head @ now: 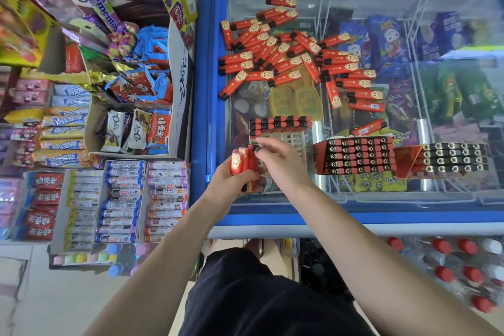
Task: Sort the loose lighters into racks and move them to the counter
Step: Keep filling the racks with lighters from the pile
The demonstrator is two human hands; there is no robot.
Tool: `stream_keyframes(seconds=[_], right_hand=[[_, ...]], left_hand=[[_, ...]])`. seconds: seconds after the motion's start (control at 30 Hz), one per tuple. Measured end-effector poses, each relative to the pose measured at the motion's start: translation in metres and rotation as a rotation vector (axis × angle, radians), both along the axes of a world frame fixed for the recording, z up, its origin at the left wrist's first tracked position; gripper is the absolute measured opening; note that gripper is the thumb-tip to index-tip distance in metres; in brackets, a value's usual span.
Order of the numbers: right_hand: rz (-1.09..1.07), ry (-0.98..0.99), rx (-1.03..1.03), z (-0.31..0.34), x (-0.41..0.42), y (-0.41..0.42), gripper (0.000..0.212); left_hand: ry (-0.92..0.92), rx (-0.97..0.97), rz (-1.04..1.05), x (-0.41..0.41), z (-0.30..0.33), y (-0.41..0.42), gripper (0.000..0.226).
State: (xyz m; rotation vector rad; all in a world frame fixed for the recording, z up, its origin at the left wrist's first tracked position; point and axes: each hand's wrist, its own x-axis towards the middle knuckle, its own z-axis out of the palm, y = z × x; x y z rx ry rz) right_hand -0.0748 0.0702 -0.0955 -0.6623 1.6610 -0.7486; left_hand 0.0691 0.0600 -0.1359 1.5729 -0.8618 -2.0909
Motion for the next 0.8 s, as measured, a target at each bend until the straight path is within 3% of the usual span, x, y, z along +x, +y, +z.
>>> stream_keyframes(seconds=[0.2,0.5,0.73,0.8], right_hand=[[0.05,-0.08,-0.001,0.0,-0.012,0.003,0.029],[-0.21,-0.155,0.027,-0.006,-0.022,0.006,0.016],[-0.268,-0.324,-0.01,-0.008,-0.028,0.007,0.015],[-0.243,-0.287,-0.033,-0.007,-0.031,0.007,0.017]], left_hand=[[0.033,0.016,-0.035,0.0,0.004,0.003,0.027],[0.018,0.005,0.007,-0.004,0.009,0.002,0.016],[-0.013,-0.003,0.06,-0.003,0.007,-0.001,0.017],[-0.043,-0.009,0.081,-0.003,0.005,-0.002,0.02]])
